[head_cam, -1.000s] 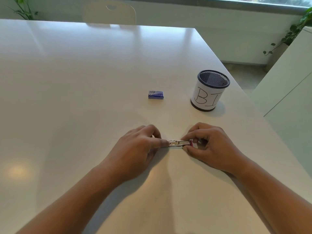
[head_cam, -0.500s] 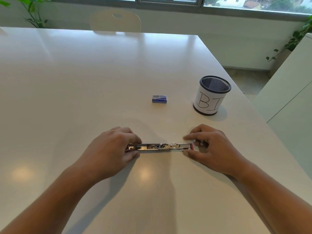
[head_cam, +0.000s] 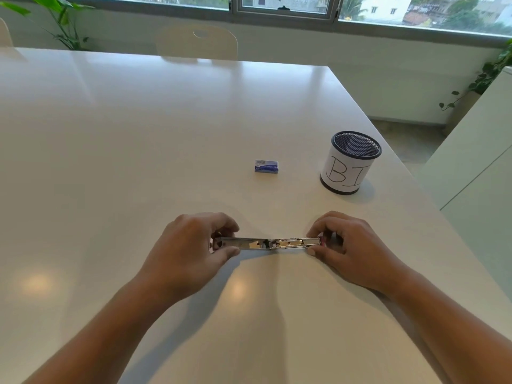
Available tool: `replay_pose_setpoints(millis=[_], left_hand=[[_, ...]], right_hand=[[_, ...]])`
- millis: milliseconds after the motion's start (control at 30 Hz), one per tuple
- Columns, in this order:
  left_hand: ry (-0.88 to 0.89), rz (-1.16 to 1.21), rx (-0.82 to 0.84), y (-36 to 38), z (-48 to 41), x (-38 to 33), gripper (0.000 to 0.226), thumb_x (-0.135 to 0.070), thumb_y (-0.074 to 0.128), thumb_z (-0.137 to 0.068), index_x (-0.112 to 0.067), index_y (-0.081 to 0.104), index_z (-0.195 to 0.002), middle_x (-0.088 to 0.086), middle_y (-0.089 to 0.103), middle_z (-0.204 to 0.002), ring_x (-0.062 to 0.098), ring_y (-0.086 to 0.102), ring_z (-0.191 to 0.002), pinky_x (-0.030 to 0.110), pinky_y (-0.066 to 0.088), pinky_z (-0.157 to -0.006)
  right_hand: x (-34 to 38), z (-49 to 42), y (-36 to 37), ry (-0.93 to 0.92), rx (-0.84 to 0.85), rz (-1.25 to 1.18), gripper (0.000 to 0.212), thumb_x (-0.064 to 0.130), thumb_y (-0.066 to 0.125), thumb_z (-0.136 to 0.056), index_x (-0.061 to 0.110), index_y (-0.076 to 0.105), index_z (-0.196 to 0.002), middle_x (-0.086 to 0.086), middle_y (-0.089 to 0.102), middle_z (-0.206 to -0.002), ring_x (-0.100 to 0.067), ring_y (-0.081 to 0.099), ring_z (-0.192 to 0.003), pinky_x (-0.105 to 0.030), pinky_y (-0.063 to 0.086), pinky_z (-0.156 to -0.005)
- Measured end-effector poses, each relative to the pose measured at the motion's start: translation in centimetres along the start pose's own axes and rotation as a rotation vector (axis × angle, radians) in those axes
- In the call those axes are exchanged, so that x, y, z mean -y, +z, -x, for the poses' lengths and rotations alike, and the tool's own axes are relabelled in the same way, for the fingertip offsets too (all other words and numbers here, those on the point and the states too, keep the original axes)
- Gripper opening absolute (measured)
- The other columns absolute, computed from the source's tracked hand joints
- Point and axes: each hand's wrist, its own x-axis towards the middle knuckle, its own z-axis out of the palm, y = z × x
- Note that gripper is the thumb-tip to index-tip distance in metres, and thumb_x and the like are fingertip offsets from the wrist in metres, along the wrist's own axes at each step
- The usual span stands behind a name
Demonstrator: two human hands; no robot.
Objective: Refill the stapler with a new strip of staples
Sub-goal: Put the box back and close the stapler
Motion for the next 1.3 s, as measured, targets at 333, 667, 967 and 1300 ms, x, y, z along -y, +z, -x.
replay_pose_setpoints(millis=[333,667,967,1300], left_hand=[[-0.025,0.219,-0.057,0.5,0.1,-1.7,0.03,-0.031,0.089,-0.067,-0.025,0.077,-0.094,-0.018,0.073,-0.074,-0.002,0.07,-0.067,0.012,0.055,-0.064],[-0.122,0.534,-0.025,2.6,0.5,-3.9,0.026,-0.027,0.091,-0.064,-0.023,0.077,-0.086,-0.011,0.077,-0.074,0.009,0.074,-0.066,0.02,0.058,-0.062],[-0.449,1.107,0.122,2.4,0.6,-3.7,0.054,-0.03,0.089,-0.053,-0.008,0.067,-0.097,0.015,0.078,-0.08,0.026,0.077,-0.074,0.024,0.057,-0.059],[-0.065,0.558,0.199,1.3,-0.2,-2.4,0.065,-0.035,0.092,-0.058,-0.048,0.063,-0.115,-0.015,0.064,-0.099,0.012,0.069,-0.082,0.028,0.059,-0.069]], right_hand=[[2.7,0.0,-0.6,0.072,-0.217,-0.418,0.03,0.005,0.081,-0.078,0.027,0.073,-0.097,0.014,0.068,-0.072,-0.005,0.055,-0.062,-0.025,0.047,-0.06],[6.7,0.8,0.7,-0.127,-0.27,-0.185,0.037,0.036,0.077,-0.079,0.031,0.068,-0.115,0.02,0.072,-0.092,-0.009,0.069,-0.085,-0.016,0.048,-0.067],[6.6,1.3,0.6,-0.17,-0.231,-0.065,0.05,0.033,0.086,-0.073,0.025,0.071,-0.12,0.011,0.07,-0.104,-0.007,0.065,-0.092,-0.019,0.052,-0.077],[5.0,1.6,0.7,-0.109,-0.176,-0.175,0.041,0.035,0.085,-0.073,0.024,0.076,-0.111,0.018,0.071,-0.094,-0.005,0.067,-0.079,-0.013,0.048,-0.067]])
